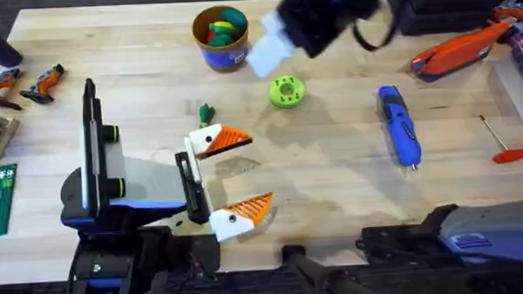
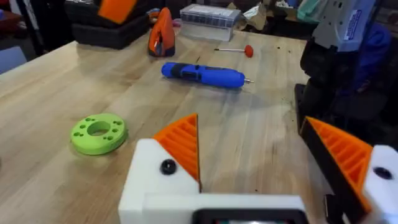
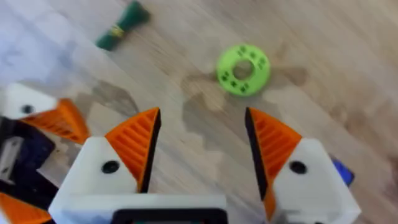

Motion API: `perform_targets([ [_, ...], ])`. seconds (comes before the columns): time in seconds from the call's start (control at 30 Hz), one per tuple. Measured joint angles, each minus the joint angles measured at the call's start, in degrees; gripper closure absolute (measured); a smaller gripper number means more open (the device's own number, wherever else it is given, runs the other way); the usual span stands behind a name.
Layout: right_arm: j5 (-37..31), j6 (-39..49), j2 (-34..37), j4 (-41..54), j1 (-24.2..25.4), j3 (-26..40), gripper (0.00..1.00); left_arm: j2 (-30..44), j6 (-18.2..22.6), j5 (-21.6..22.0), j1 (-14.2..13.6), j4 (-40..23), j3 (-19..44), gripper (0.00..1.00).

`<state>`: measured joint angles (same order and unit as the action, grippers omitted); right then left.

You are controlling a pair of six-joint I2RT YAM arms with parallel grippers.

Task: Pick up the gripper from the table and insert it into the empty holder that is missing its gripper. Then pick up a screw, insert it into the mounting hole, and use the screwdriver to tighten it. Finally, clean up the table by picking up the vegetable and placing it into the bucket.

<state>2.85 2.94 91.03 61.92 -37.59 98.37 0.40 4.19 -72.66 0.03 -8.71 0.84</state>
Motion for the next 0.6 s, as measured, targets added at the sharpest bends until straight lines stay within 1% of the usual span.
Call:
perform_targets([
  [0.07, 0.0, -0.9, -2.5, -0.5, 2.9, -4.0, 0.209, 0.0, 0.0, 0.0, 0.0, 0.0, 0.0, 0.015],
  [0.23, -0.1, -3.5, -8.7, -0.9, 12.9, -14.7, 0.208, 0.0, 0.0, 0.0, 0.0, 0.0, 0.0, 0.015],
  [0.33, -0.2, -4.3, -12.8, -2.0, 17.0, -21.2, 0.207, 0.0, 0.1, 0.0, 0.0, 0.0, 0.0, 0.014],
  [0.47, -0.4, -5.1, -17.5, -0.3, 19.7, -26.7, 0.208, 0.0, 0.1, 0.0, 0.0, 0.0, 0.0, 0.015],
  [0.6, -2.8, -8.0, -22.1, 3.3, 22.4, -28.2, 0.208, 0.0, 0.2, 0.0, 0.0, 0.0, 0.0, 0.015],
])
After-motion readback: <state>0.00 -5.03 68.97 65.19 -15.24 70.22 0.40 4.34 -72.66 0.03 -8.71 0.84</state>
